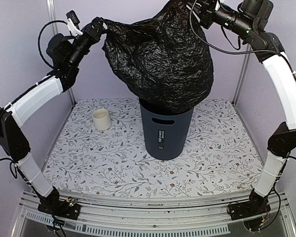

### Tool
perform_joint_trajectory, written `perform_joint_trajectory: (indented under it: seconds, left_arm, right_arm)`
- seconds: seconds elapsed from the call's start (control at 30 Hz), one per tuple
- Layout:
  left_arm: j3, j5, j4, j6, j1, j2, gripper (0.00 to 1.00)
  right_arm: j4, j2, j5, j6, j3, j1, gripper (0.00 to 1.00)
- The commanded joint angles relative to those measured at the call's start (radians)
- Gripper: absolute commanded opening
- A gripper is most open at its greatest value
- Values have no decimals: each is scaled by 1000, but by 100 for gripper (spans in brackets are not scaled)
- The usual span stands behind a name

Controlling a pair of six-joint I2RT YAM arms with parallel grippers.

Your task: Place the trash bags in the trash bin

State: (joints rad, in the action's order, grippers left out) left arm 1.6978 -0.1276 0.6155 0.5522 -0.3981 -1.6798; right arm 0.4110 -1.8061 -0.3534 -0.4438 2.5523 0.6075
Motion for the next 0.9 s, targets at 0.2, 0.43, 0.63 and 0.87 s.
perform_joint_trajectory:
  seconds: [0.2, 0.43, 0.63, 0.87]
  left_arm:
    - [-66, 21, -7, 1, 53, 61, 0]
    - [-116, 48, -10, -7, 65, 78, 0]
    - [-136, 64, -41, 14, 92, 69, 0]
    - [-173, 71, -64, -4, 98, 79, 0]
  right_arm:
    - [-11, -53, -28, 36, 53, 33, 4]
    - [86, -5, -80, 42, -1, 2, 61]
    - [266, 160, -205, 30, -181, -51, 89]
    - [450, 350, -329, -43, -457, -122, 93]
